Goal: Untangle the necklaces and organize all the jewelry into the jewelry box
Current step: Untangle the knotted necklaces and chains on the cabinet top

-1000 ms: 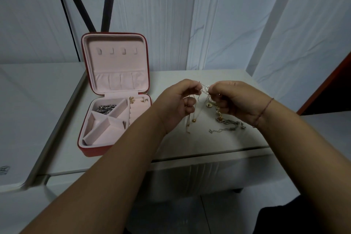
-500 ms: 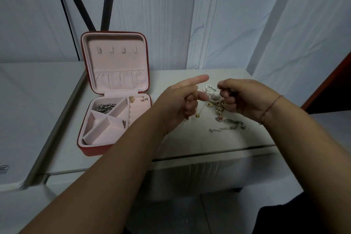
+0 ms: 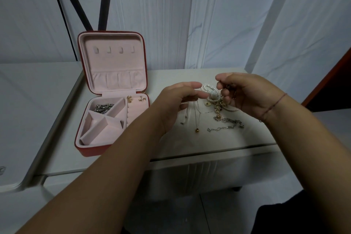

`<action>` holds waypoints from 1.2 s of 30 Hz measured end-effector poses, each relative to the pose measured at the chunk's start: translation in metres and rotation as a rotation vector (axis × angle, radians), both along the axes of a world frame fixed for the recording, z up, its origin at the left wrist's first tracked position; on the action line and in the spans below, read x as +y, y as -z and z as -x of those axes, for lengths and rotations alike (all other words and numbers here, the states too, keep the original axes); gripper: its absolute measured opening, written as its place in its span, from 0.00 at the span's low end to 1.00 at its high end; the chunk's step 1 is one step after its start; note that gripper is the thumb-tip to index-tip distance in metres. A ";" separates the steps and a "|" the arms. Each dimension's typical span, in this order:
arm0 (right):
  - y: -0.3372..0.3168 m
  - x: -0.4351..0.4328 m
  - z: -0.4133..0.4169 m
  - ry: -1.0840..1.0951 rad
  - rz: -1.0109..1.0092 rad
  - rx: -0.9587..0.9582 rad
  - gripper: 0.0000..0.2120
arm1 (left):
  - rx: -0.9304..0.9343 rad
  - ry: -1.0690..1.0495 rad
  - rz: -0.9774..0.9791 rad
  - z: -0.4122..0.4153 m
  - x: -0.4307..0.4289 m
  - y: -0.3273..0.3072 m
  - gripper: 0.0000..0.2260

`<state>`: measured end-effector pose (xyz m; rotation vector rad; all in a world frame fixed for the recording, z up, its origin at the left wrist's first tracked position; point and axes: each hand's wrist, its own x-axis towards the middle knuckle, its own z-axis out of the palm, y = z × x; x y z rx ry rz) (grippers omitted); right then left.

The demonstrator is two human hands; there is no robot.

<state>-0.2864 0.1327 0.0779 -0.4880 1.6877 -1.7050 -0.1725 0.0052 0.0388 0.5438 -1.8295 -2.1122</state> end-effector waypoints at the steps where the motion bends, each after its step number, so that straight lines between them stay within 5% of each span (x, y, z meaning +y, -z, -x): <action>1: 0.000 0.000 0.000 0.003 0.007 0.002 0.05 | 0.020 -0.003 -0.021 0.001 -0.002 0.001 0.11; 11: -0.005 0.003 -0.003 0.003 0.063 0.141 0.12 | 0.045 -0.014 -0.070 0.000 -0.003 0.001 0.12; 16: -0.001 0.005 -0.005 -0.028 -0.030 0.413 0.14 | -0.012 -0.014 0.055 -0.002 -0.001 0.001 0.10; 22: 0.004 0.001 -0.009 -0.034 -0.244 0.796 0.12 | 0.009 -0.002 -0.016 -0.003 -0.001 -0.001 0.12; 25: 0.008 -0.002 -0.013 -0.081 -0.237 0.639 0.10 | 0.039 0.017 -0.063 -0.003 -0.001 -0.003 0.12; 31: 0.014 -0.007 -0.018 -0.318 -0.113 -0.149 0.15 | 0.087 0.099 -0.147 -0.005 -0.004 -0.007 0.14; 33: 0.015 -0.007 -0.018 -0.423 -0.171 -0.148 0.11 | 0.092 0.134 -0.154 -0.006 -0.003 -0.008 0.15; 36: 0.016 -0.010 -0.019 -0.494 -0.189 -0.074 0.19 | 0.101 0.153 -0.172 -0.006 -0.002 -0.009 0.14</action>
